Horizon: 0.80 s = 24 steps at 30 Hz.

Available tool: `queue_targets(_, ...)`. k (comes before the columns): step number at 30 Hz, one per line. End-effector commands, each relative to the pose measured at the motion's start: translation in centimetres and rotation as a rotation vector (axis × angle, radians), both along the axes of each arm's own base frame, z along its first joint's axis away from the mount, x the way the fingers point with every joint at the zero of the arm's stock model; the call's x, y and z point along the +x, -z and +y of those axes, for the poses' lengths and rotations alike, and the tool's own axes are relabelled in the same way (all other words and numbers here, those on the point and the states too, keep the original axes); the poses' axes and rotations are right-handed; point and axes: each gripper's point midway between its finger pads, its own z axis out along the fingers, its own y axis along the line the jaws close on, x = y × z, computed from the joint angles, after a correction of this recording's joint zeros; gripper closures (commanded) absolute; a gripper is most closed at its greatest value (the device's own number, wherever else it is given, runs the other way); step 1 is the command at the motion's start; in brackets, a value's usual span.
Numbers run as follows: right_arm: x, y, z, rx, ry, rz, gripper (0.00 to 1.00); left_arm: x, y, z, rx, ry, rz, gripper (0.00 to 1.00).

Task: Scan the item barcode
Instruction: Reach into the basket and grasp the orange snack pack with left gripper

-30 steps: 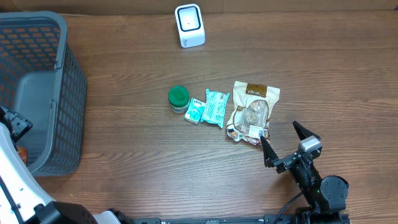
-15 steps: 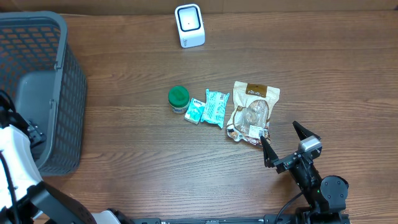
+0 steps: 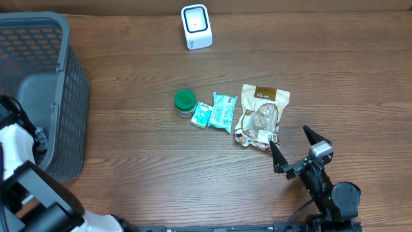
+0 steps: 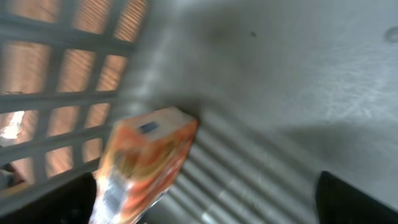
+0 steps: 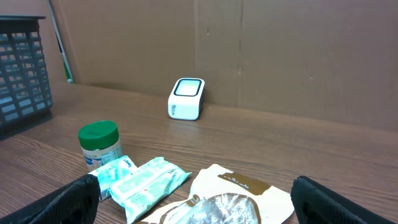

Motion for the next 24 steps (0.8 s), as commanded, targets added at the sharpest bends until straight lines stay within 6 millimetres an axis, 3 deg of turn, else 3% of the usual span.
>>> queue_targets(1, 0.1, 0.2, -0.2, 0.004, 0.009, -0.001, 0.00, -0.3, 1.5, 0.6, -0.013, 0.007, 0.025, 0.00)
queue_targets(6, 0.1, 0.2, -0.2, 0.004, 0.009, -0.001, 0.00, 0.5, 1.1, 1.4, 0.019, -0.016, -0.028, 0.00)
queue_targets(12, 0.1, 0.2, -0.2, 0.004, 0.009, -0.001, 0.00, 0.8, 1.1, 1.4, 0.018, -0.023, -0.044, 0.09)
queue_targets(19, 0.1, 0.2, -0.2, 0.004, 0.009, -0.001, 0.00, 1.4, 1.5, 0.6, -0.034, -0.001, -0.074, 0.24)
queue_targets(24, 0.1, 0.2, -0.2, 0.004, 0.009, -0.001, 0.00, 2.9, 2.1, -1.0, -0.128, 0.027, -0.155, 0.45)
